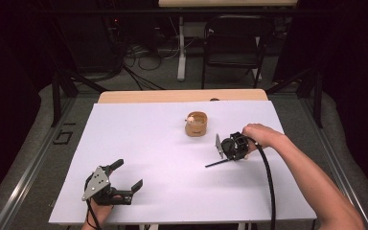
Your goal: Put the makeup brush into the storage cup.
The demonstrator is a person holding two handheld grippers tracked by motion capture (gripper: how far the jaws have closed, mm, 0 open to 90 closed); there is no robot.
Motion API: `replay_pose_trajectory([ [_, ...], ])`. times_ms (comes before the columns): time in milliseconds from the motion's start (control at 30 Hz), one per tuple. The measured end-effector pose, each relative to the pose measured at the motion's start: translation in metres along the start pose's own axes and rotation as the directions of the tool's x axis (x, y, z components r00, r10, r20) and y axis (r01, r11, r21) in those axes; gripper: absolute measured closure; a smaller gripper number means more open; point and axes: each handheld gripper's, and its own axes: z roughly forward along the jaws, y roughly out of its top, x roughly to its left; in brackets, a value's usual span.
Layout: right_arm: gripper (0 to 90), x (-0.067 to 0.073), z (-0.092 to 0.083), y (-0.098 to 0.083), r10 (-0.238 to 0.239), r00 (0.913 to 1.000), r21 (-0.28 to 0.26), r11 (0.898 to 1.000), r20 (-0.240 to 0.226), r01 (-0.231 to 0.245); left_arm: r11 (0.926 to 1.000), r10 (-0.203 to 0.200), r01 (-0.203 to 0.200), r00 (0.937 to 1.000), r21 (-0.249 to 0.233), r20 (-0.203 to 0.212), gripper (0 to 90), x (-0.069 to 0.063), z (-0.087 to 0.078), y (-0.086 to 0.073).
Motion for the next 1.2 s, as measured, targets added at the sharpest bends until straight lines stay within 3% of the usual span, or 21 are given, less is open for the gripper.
replay_pose_trajectory([
  [233, 83.6, 0.0, -0.002, -0.002, 0.029, 0.9995, -0.021, 0.999, -0.011, -0.029, 1.0, 0.005, -0.005, 1.0, 0.004, -0.001, 0.0, -0.001, 0.0, 0.0],
  [500, 83.7, 0.008, -0.017, -0.002, 0.047, 0.9984, -0.044, 0.998, 0.032, -0.045, 1.0, 0.006, -0.006, 1.0, 0.007, 0.001, 0.0, -0.002, 0.001, 0.001],
  [767, 83.8, 0.018, -0.033, 0.005, 0.028, 0.9972, -0.037, 0.999, 0.069, -0.026, 0.9996, 0.016, -0.016, 0.9999, 0.023, 0.005, 0.0, -0.002, 0.003, 0.001],
  [1200, 83.9, 0.023, -0.053, 0.025, -0.003, 0.9935, -0.032, 0.999, 0.113, 0.006, 0.9995, 0.016, -0.016, 0.9999, 0.029, 0.005, 0.0, -0.001, 0.002, 0.001],
])
